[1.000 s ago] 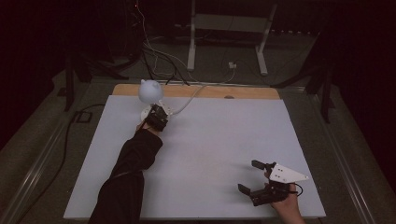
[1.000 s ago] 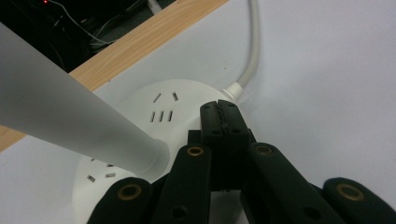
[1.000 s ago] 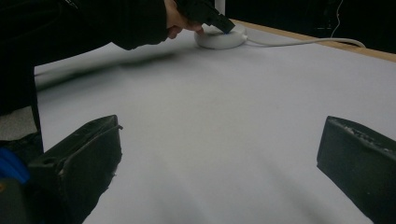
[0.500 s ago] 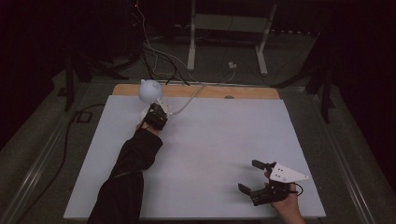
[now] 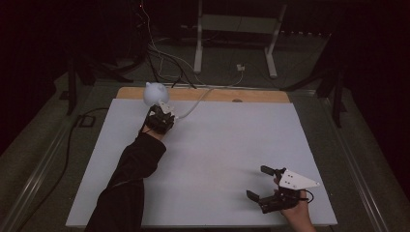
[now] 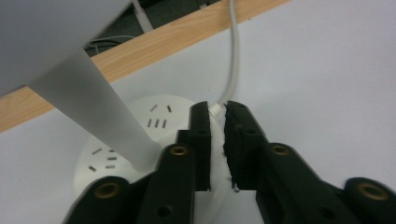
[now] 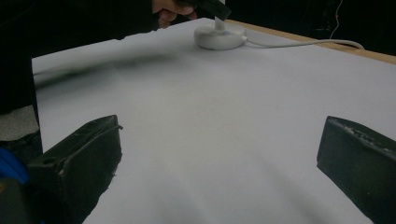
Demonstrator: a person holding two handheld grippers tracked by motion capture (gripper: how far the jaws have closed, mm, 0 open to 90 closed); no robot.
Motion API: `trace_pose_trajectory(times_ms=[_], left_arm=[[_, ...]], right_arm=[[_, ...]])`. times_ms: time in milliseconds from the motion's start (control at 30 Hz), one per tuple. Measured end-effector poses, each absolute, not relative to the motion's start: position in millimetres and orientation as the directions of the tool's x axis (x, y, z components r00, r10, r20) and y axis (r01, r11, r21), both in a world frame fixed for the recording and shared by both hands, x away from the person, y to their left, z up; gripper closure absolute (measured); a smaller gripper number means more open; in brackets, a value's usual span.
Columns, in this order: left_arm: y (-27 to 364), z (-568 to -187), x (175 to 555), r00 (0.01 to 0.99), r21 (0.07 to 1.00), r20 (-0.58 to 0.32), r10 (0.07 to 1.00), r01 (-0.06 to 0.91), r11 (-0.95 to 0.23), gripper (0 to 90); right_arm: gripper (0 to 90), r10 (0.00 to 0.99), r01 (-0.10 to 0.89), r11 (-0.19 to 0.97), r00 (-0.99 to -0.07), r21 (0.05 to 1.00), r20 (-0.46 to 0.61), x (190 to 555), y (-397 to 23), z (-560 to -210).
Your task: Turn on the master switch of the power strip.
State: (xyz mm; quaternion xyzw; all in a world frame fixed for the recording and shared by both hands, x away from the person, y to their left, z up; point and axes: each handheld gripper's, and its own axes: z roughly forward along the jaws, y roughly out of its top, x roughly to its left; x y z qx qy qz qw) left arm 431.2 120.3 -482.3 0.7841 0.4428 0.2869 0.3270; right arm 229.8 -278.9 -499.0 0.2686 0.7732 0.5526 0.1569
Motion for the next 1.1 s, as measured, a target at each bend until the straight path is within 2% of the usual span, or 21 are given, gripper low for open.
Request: trace_pose_trajectory(times_ms=[33,133,167,267,300,333,367,400,533,600,700,800,1100], left_arm=[[121,-482,430,0.454,0.765,0.154,0.877,0.507,-0.397,80.9],[122,-481,427,0.487,0.76,0.116,0.866,0.517,-0.393,68.6],[124,-480,425,0.502,0.758,0.077,0.861,0.531,-0.378,65.4],[125,-480,423,0.514,0.752,0.061,0.855,0.539,-0.378,55.9],[126,-481,421,0.524,0.751,0.045,0.851,0.544,-0.375,55.9],[126,-481,420,0.533,0.747,0.03,0.846,0.55,-0.373,52.0],[127,-481,418,0.541,0.747,0.026,0.841,0.548,-0.375,44.2],[127,-481,417,0.551,0.748,0.012,0.835,0.549,-0.373,44.2],[129,-481,412,0.6,0.733,-0.051,0.798,0.565,-0.378,16.7],[130,-480,410,0.618,0.728,-0.088,0.781,0.575,-0.373,13.2],[129,-477,406,0.639,0.725,-0.116,0.761,0.578,-0.375,0.9],[127,-473,399,0.668,0.735,-0.092,0.738,0.546,-0.403,0.3],[129,-463,382,0.72,0.76,-0.115,0.684,0.507,-0.406,0.2]], right_arm=[[0.1,0.588,0.242,0.245,-0.807,0.939,0.054,230,-279,-499],[0.0,0.589,0.242,0.246,-0.806,0.939,0.054,230,-279,-499],[0.0,0.59,0.242,0.246,-0.806,0.939,0.053,230,-279,-499],[0.0,0.59,0.241,0.247,-0.805,0.939,0.052,230,-279,-499],[0.0,0.59,0.241,0.247,-0.805,0.939,0.052,230,-279,-499],[0.0,0.591,0.241,0.247,-0.805,0.939,0.051,230,-279,-499],[0.1,0.591,0.241,0.248,-0.805,0.938,0.05,230,-279,-499],[0.1,0.591,0.241,0.248,-0.805,0.938,0.05,230,-279,-499],[0.0,0.591,0.24,0.251,-0.805,0.938,0.048,230,-278,-499],[0.1,0.592,0.239,0.251,-0.805,0.938,0.047,230,-278,-499],[0.0,0.592,0.237,0.255,-0.805,0.938,0.043,230,-278,-499],[0.1,0.593,0.238,0.255,-0.804,0.937,0.043,230,-278,-499],[0.1,0.592,0.237,0.256,-0.805,0.937,0.042,230,-277,-499]])
